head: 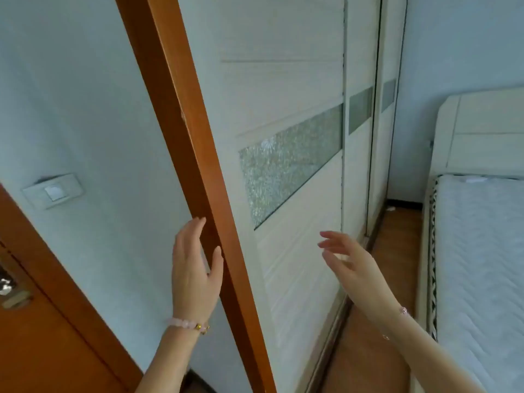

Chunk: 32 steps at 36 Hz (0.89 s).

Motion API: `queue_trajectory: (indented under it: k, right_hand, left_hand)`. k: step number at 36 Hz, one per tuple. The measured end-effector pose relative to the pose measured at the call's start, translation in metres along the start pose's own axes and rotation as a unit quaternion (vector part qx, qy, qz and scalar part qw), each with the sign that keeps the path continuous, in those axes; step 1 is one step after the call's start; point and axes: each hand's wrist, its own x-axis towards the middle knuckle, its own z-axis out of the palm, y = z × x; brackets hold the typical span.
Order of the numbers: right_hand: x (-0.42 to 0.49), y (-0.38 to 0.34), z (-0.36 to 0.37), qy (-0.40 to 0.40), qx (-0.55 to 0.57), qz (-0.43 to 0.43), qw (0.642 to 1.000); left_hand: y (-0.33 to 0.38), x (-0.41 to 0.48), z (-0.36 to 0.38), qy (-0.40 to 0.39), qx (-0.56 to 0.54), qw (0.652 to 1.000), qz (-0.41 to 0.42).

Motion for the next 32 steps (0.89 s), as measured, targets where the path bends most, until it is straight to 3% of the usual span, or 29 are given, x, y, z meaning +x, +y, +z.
queue_trajectory:
  k: [7, 14, 21, 32]
  right_hand:
    - [0.072, -0.032, 0.069, -0.034, -0.114, -0.211, 0.970]
    - [0.115, -0.025, 0.112, -0.052, -0.143, -0.331, 0.931]
    - [0.131, -0.012, 0.120, -0.041, -0.139, -0.375, 0.916]
    - [0.137, -0.007, 0.120, -0.023, -0.097, -0.370, 0.924]
  left_hand:
    - [-0.010, 0.040, 0.017, 0.046, -0.015, 0.999, -0.009]
    - [-0.019, 0.043, 0.025, 0.067, -0.010, 0.998, 0.005]
    - [-0.021, 0.044, 0.022, 0.060, -0.008, 0.998, 0.005]
    - [-0.022, 0.045, 0.017, 0.058, -0.009, 0.998, -0.004]
